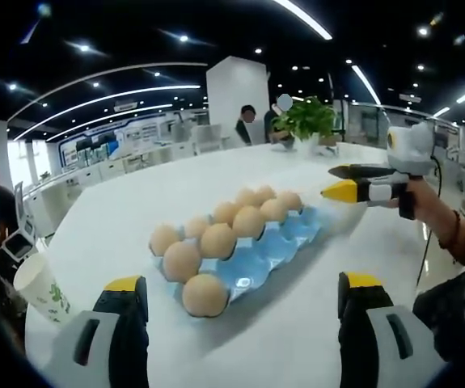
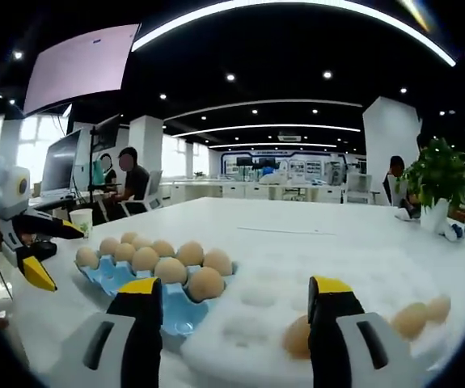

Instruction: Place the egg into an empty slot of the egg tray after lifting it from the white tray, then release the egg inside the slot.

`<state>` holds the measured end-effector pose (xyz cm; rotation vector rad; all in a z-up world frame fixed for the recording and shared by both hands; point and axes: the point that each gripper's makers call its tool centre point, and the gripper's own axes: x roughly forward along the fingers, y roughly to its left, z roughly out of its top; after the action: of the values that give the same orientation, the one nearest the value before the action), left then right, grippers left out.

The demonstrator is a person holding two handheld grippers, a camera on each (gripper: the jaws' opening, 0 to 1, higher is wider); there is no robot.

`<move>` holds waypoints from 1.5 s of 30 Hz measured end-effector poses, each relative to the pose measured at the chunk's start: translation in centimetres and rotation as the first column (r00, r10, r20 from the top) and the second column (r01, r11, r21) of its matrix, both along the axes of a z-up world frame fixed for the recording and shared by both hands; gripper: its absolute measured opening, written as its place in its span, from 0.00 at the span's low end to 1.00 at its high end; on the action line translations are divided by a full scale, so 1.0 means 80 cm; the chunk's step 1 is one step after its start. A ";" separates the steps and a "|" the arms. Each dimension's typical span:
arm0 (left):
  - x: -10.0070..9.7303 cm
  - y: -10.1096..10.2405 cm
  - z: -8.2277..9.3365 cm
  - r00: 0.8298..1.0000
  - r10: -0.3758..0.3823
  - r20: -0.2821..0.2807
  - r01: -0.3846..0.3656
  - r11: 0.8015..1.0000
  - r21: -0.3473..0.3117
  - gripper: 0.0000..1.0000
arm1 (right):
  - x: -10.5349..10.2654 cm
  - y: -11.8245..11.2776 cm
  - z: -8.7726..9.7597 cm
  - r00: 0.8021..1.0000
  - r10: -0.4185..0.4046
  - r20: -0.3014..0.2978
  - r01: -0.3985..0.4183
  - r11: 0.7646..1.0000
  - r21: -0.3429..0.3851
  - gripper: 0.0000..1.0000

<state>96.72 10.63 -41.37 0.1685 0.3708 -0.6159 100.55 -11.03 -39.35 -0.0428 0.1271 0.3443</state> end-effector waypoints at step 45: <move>-0.002 -0.008 0.004 1.000 0.001 0.006 -0.001 1.000 0.010 0.99 | 0.004 -0.085 -0.042 0.936 -0.340 -0.095 0.339 0.940 -0.032 0.29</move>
<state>96.59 10.02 -41.05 0.1799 0.3682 -0.6127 100.91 -17.86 -42.68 -0.0183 0.2324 -0.0013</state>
